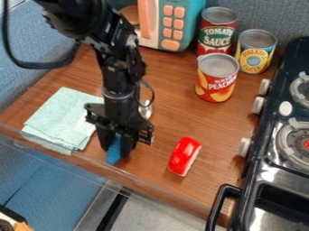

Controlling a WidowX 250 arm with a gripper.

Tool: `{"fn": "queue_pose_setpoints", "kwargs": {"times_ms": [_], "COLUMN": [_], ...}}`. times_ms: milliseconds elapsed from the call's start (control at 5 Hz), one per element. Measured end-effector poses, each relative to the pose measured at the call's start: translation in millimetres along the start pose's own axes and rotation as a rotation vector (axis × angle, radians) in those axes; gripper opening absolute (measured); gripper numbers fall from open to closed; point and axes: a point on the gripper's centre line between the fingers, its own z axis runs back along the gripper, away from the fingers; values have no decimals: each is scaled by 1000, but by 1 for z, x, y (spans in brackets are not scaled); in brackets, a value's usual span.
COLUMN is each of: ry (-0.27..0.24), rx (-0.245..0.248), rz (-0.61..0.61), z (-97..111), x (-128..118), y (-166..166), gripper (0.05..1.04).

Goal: Picks a spoon and places it at the centre of the table

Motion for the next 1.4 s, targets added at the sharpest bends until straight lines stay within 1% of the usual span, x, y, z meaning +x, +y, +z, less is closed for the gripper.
{"fn": "queue_pose_setpoints", "kwargs": {"times_ms": [200,400,600,800,1000,1200,1400], "ry": [-40,-74,-119,-156,-168,-153,-132], "rx": [-29,-65,-107,-126,-129,-117,-107], "rz": [39,32,-25,-106,-132,-145,-157], "z": [26,45,63,71,70,59,47], "x": [0,14,37,61,78,93,98], "y": [-13,-43,-88,-140,-161,-170,-170], "gripper": [440,440,440,440,440,440,440]}}
